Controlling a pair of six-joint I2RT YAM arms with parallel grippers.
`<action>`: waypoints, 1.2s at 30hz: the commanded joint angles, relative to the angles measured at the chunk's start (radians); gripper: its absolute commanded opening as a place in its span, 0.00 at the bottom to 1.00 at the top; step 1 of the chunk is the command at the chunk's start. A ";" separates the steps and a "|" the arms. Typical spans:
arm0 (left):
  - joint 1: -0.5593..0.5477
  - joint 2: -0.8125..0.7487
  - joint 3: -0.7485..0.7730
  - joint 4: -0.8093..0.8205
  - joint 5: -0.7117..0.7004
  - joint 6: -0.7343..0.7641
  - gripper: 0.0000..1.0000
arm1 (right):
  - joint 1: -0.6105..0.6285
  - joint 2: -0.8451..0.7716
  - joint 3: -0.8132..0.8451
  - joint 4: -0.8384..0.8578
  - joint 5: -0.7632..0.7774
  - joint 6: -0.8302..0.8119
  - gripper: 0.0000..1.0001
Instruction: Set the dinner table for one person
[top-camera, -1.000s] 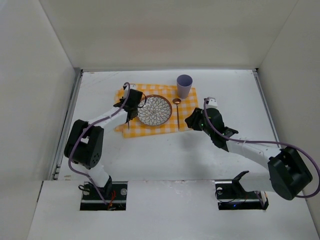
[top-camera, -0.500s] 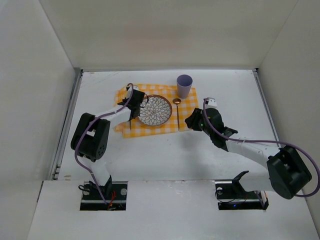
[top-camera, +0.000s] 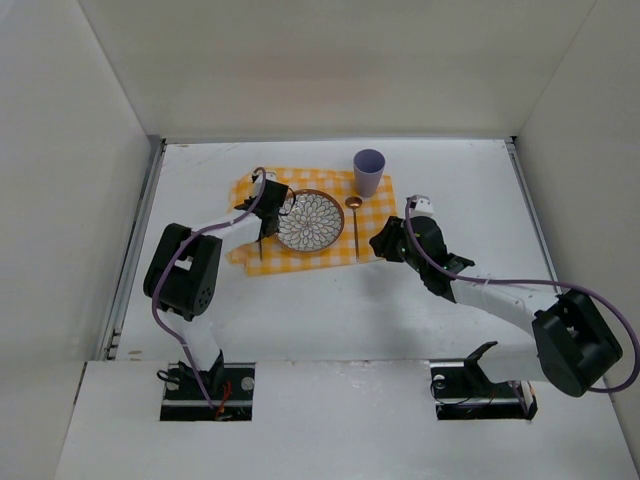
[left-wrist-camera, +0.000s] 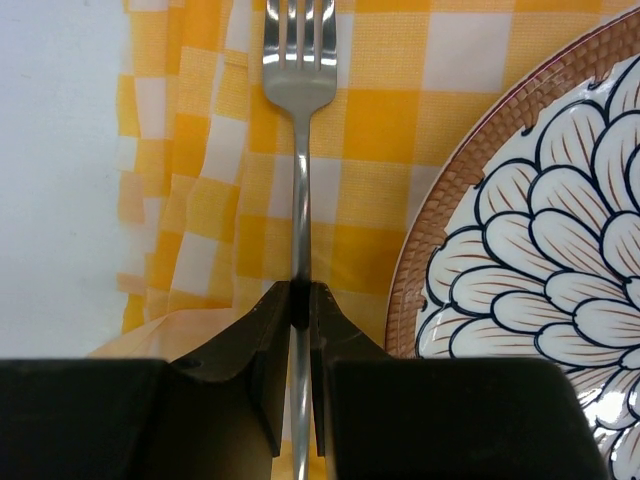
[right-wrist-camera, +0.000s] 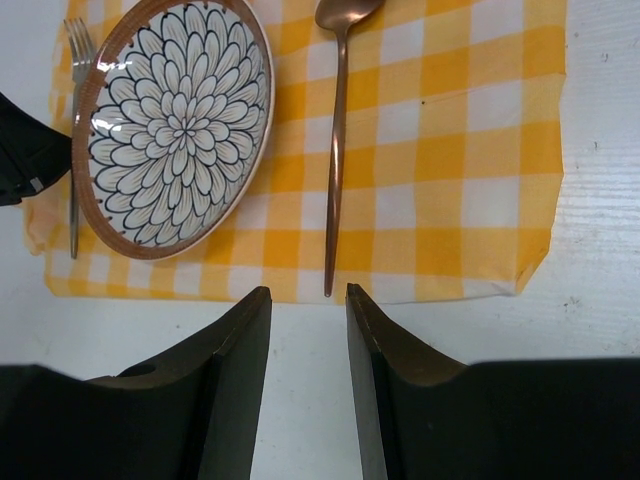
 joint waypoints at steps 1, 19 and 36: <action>0.004 -0.003 0.002 0.009 0.007 0.008 0.06 | 0.001 -0.001 0.014 0.066 0.000 0.005 0.42; -0.005 -0.008 -0.055 0.003 -0.002 -0.003 0.07 | 0.001 -0.015 0.011 0.065 -0.002 0.005 0.42; -0.028 -0.385 -0.239 -0.005 -0.080 -0.191 0.42 | -0.005 -0.039 -0.001 0.066 0.009 0.005 0.59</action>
